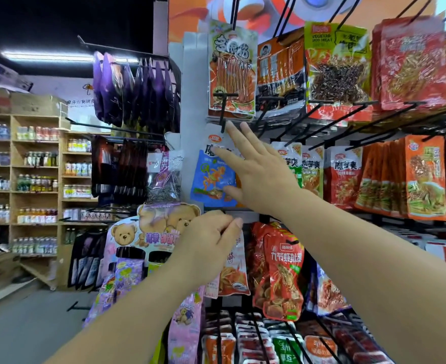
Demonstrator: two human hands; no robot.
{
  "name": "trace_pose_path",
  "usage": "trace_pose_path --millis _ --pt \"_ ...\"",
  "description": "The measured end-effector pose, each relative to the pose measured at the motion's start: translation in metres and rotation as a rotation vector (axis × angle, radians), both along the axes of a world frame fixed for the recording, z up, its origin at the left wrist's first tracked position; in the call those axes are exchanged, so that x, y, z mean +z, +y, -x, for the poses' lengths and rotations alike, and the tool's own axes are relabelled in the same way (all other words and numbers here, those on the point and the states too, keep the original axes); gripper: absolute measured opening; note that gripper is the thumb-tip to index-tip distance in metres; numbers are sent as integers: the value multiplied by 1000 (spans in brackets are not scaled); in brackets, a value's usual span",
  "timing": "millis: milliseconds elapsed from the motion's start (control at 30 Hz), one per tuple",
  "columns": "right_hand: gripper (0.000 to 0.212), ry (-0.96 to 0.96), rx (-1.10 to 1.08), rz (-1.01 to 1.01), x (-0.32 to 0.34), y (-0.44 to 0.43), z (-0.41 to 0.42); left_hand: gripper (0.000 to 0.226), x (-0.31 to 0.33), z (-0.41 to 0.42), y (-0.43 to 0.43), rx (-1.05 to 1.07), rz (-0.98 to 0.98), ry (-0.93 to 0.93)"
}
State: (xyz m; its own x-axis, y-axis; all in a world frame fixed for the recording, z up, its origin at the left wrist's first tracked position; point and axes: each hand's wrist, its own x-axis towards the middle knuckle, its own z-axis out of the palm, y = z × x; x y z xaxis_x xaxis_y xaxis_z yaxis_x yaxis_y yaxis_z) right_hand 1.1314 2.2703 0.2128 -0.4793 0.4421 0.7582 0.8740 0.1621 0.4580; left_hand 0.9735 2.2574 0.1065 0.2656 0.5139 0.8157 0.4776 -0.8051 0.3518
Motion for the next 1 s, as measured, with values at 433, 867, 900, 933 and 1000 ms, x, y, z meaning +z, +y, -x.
trace_pose_path --millis 433,867,900,933,1000 --pt "71 -89 -145 199 5 29 4 47 -9 -7 4 -12 -11 -30" --pt "78 -194 -312 435 -4 40 25 42 -12 -9 4 -29 3 -32" --pt "78 -202 -326 438 -4 38 25 42 -12 -9 3 -27 5 -30" --pt "78 -207 -337 445 -4 35 24 42 -12 -9 3 -23 5 -30" --pt "80 -192 -327 479 -4 24 23 44 -12 -9 4 -14 11 -31"
